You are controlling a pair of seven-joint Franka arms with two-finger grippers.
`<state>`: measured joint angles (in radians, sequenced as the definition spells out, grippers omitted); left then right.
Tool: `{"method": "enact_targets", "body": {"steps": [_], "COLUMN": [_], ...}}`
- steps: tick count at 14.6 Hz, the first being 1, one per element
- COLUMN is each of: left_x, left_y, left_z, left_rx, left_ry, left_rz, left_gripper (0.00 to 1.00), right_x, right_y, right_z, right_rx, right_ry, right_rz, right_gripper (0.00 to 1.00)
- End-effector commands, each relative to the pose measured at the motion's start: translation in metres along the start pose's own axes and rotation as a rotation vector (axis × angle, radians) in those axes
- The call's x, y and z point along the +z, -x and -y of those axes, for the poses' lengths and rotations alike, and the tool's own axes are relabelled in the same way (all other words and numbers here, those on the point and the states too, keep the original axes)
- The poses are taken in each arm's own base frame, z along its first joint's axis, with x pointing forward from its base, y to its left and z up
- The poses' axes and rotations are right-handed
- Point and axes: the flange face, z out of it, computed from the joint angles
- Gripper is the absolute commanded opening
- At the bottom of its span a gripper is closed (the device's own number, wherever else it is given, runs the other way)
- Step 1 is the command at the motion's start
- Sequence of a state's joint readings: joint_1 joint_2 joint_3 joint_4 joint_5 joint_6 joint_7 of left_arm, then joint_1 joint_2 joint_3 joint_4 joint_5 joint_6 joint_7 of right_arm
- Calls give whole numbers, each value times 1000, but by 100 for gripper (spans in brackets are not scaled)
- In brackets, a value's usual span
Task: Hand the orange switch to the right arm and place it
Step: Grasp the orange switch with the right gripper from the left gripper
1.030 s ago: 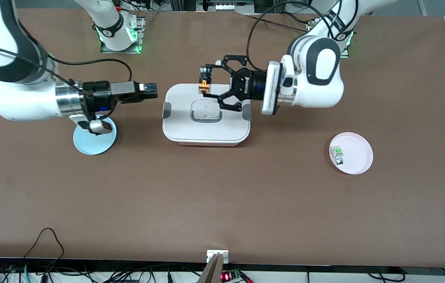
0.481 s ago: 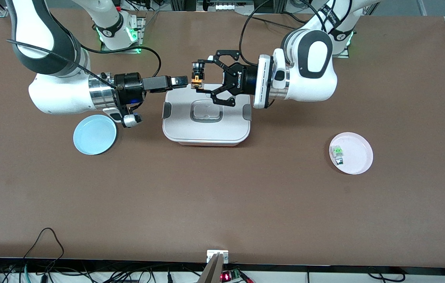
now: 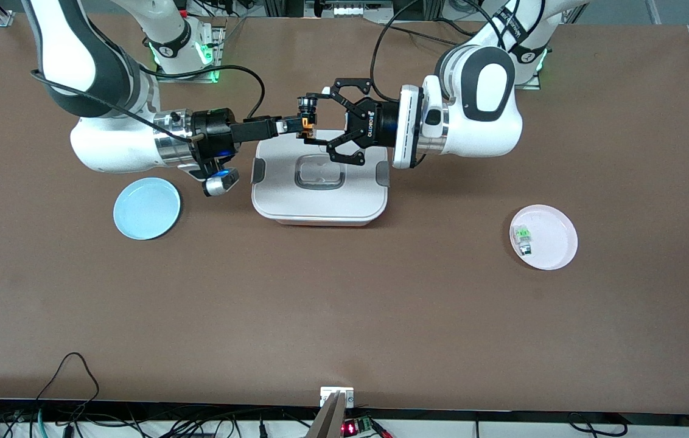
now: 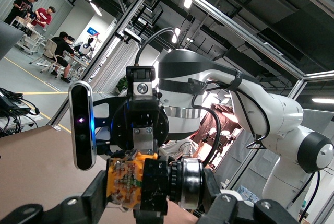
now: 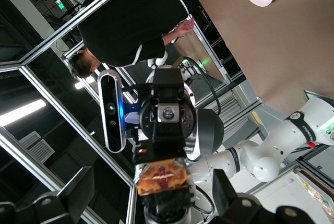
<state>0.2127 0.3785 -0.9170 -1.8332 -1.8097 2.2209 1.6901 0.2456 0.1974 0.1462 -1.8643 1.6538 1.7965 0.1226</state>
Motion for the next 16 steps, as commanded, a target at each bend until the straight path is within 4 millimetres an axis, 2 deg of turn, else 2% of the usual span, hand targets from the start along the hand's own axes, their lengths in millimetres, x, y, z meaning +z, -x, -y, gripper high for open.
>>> {"method": "enact_targets", "body": {"steps": [1,2,3,5,6,9,10,13,14,15,16], "left_x": [2,2,2,2,2,2,2,2,2,2,1], "left_y": [-6,-7,-6,-7,-7,-7,-7,-9,-11,-11,-12], "left_z": [-6,-7,-6,-7,-7,-7,-7,-10,-11,-12,-12], "left_rx": [3,4,2,2,-1,-1,-2,2,-2,-10,-9], "left_ry": [-15,-15,-15,-15,-15,-15,-15,-17,-18,-16,-18], "left_rz": [-12,-12,-13,-13,-13,-13,-14,-13,-14,-12,-13], "left_gripper": [0,0,0,0,0,0,0,0,5,99,100], "right_x": [4,4,4,4,5,4,5,4,4,4,4], "right_y": [8,8,9,10,10,11,11,11,11,11,11], "right_z": [-2,-1,-1,2,3,4,4,4,4,4,5], "right_rx": [26,31,36,59,63,62,63,63,63,62,59], "right_ry": [-21,-21,-22,-23,-23,-23,-23,-22,-22,-23,-23], "right_rz": [-9,-7,-7,-4,-4,-2,-1,-2,-4,-4,-5], "right_gripper": [95,90,80,52,43,20,16,16,16,16,16]}}
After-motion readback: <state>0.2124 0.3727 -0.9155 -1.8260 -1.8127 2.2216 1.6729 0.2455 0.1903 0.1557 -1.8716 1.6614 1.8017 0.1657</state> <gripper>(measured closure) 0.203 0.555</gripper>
